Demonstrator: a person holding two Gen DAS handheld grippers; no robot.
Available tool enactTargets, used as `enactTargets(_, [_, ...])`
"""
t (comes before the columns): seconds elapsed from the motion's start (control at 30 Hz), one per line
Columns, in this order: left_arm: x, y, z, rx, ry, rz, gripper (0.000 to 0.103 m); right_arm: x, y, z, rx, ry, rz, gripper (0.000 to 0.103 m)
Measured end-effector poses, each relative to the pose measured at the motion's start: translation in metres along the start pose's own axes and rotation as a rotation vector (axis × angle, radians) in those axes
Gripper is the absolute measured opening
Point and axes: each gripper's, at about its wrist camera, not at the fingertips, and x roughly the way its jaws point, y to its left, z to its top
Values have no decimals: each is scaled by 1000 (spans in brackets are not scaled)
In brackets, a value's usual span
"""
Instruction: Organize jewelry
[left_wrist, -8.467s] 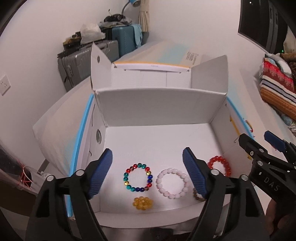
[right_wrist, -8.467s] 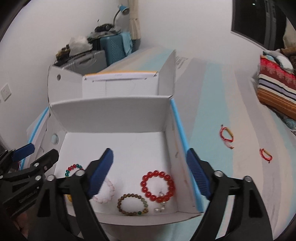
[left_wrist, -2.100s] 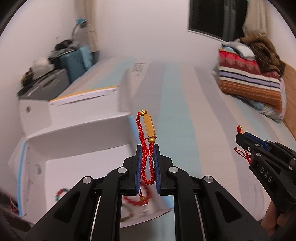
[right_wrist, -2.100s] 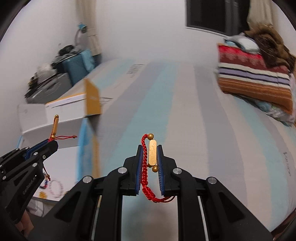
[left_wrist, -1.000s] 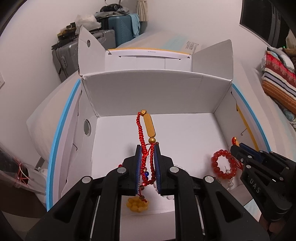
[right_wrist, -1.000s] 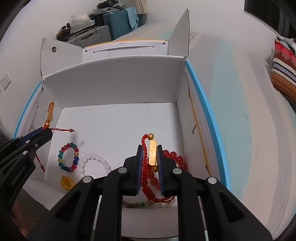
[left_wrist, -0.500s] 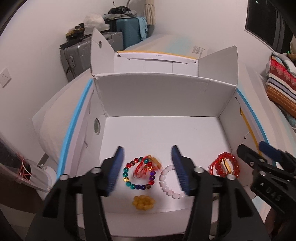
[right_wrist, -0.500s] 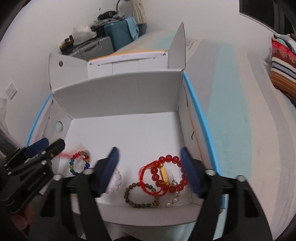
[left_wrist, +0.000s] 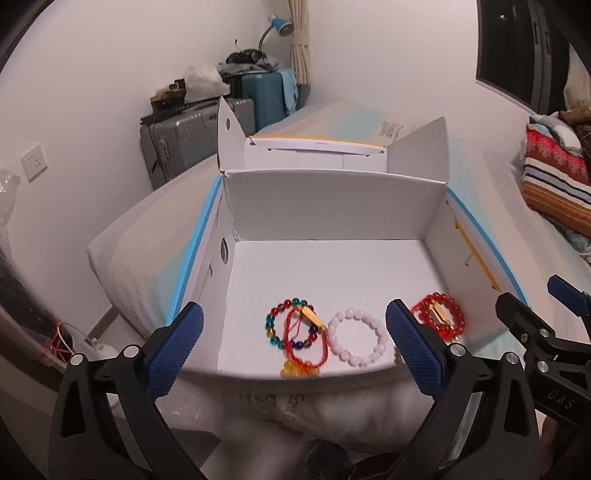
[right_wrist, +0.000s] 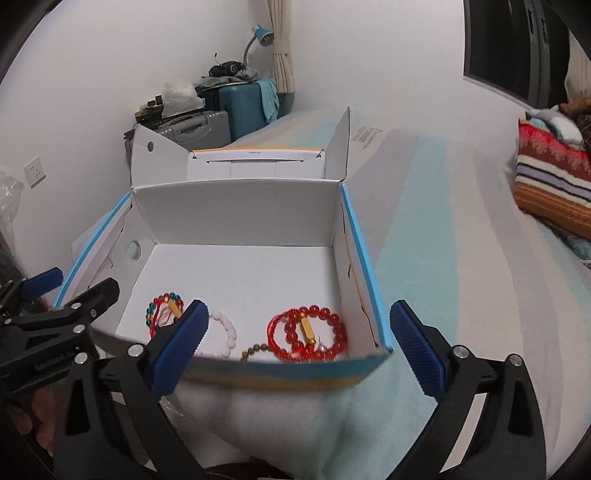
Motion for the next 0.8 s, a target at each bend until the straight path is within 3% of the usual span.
enactTargets(0.4, [-28,9,-54,-6,-29,-52,97,-17,-2,-41,18,4,-3,95])
enactTargets(0.8, [-23,8,-60,11,-11,-42,97,-18,-1,-45,27,7,-10,95])
